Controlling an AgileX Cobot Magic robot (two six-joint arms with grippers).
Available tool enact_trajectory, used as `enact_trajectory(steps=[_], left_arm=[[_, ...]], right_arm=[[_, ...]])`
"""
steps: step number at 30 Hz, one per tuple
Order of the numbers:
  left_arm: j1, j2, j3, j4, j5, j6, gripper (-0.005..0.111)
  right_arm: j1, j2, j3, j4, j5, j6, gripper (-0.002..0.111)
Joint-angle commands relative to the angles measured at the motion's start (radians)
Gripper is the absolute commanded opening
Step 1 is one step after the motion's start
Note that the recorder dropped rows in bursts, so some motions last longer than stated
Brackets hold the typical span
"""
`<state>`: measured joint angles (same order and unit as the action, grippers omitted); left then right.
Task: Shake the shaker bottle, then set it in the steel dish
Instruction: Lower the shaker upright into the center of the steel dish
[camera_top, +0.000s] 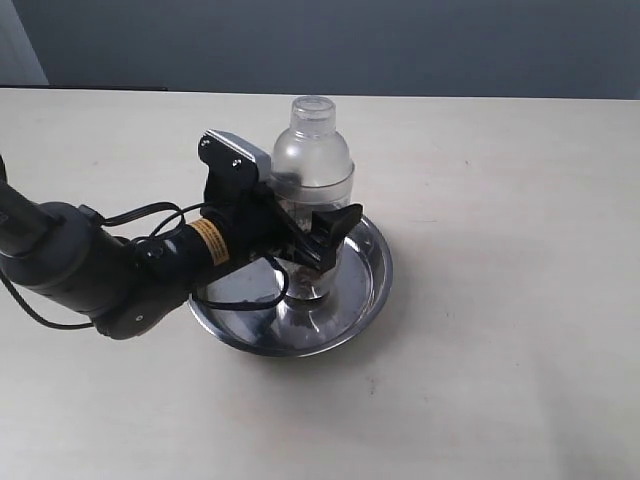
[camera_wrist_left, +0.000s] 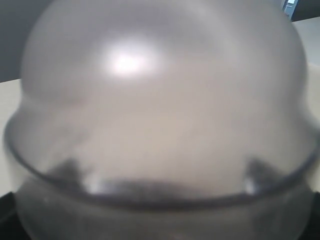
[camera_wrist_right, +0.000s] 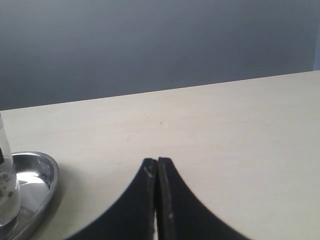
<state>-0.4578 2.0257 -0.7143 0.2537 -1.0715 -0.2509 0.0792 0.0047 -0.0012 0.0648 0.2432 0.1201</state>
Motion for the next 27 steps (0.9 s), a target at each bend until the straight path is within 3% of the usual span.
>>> enact_trajectory(steps=[1,4,7,27], left_arm=[[0.000,-0.007,0.001,-0.015,-0.028,0.000,0.083],[0.000,-0.007,0.001,-0.006,-0.052,0.000,0.099],[0.000,-0.009,0.001,0.009,-0.105,0.000,0.106],[0.058,-0.222,0.001,0.062,0.021,-0.010,0.106]], right_arm=[[0.002,-0.005,0.001,-0.003,-0.012,-0.004,-0.001],[0.002,-0.005,0.001,-0.003,-0.012,-0.004,-0.001],[0.002,-0.005,0.001,-0.003,-0.015,-0.004,-0.001],[0.002,-0.005,0.001,-0.003,-0.012,-0.004,-0.001]])
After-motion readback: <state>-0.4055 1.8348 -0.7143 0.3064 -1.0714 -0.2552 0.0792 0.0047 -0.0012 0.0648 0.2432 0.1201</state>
